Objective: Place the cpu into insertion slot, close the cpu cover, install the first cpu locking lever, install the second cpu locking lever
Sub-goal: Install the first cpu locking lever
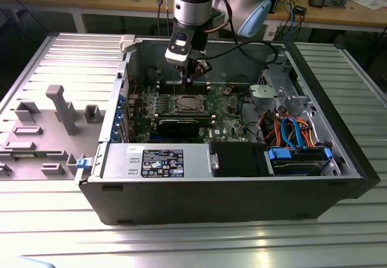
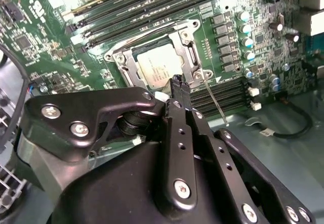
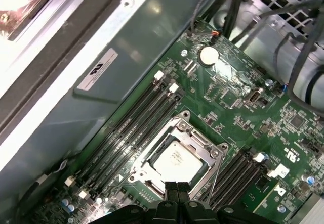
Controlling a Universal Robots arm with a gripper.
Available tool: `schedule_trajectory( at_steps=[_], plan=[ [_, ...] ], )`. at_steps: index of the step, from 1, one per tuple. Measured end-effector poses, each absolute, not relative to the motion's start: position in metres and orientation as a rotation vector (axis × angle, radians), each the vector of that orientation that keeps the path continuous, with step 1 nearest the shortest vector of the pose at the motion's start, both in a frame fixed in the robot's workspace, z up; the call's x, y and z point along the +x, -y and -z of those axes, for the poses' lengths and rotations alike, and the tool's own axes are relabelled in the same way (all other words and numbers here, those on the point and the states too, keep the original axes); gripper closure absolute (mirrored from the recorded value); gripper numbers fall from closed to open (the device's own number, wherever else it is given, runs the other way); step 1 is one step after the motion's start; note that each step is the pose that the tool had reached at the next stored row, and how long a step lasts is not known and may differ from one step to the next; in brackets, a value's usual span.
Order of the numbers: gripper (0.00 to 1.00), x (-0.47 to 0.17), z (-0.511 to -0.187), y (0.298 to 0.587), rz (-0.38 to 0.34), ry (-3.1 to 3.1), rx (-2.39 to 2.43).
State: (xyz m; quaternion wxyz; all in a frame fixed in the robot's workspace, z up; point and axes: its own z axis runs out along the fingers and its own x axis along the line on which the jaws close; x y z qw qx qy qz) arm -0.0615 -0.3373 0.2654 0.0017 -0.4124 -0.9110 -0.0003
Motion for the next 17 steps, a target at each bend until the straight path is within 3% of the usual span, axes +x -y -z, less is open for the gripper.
schedule_trajectory(
  at_steps=[17],
  plan=[
    [0.89, -0.0665, -0.2653, 0.3373, 0.000, 2.913, -1.166]
  ],
)
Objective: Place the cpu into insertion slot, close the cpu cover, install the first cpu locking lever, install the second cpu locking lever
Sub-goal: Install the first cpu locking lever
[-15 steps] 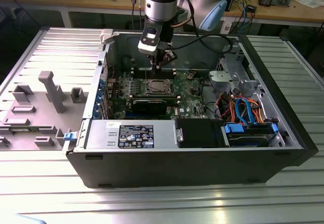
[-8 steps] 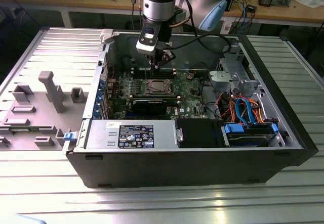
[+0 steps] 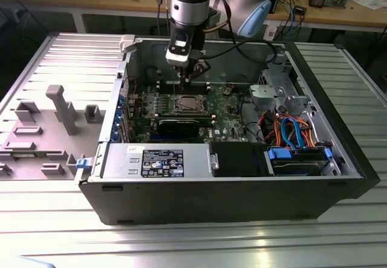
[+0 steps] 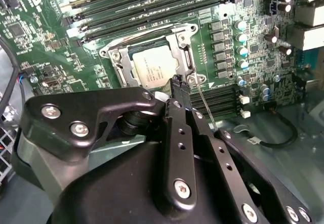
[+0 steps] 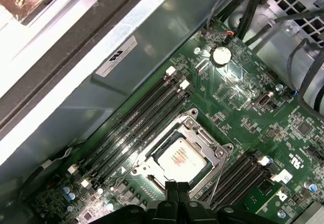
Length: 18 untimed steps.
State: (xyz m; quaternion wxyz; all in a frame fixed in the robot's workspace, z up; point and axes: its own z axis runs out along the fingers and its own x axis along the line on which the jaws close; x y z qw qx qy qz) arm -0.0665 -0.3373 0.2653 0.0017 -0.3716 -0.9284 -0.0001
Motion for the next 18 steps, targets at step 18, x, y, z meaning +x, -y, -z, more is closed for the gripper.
schedule_trajectory(
  at_steps=[18],
  plan=[
    [0.89, -0.0715, -0.2641, 0.3374, 0.000, 3.037, -0.790]
  ],
)
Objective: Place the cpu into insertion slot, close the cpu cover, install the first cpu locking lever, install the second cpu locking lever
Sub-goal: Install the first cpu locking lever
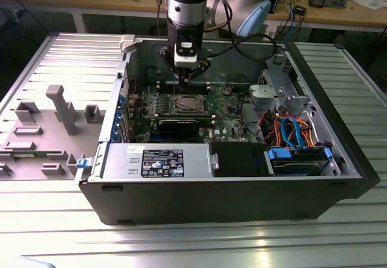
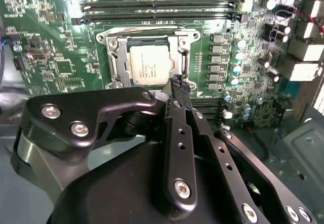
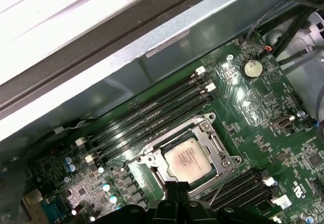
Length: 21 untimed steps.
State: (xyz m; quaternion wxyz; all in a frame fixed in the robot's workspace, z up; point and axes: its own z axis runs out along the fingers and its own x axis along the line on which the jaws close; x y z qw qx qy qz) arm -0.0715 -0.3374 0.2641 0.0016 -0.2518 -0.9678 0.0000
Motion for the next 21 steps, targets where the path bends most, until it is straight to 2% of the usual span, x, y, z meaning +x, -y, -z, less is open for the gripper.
schedule_trajectory(
  at_steps=[21],
  plan=[
    [0.89, -0.0814, -0.2620, 0.3376, 0.011, 3.118, -0.347]
  ],
)
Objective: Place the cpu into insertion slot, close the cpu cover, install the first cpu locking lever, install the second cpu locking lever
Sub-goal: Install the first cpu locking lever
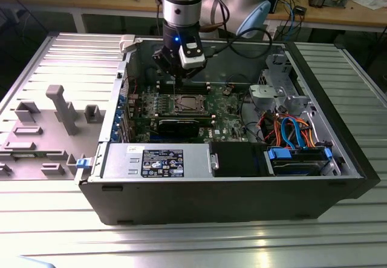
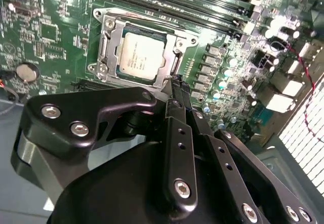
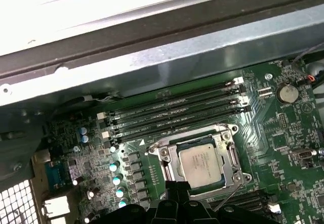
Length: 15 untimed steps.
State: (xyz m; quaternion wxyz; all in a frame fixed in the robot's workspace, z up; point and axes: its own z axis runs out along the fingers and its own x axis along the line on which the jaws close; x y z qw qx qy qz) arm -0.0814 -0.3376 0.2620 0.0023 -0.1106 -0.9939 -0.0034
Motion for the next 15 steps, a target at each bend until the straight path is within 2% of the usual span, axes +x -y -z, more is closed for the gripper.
schedule_trajectory(
  at_steps=[15],
  plan=[
    [0.89, -0.0855, -0.2610, 0.3376, 0.011, 3.135, -0.115]
  ],
)
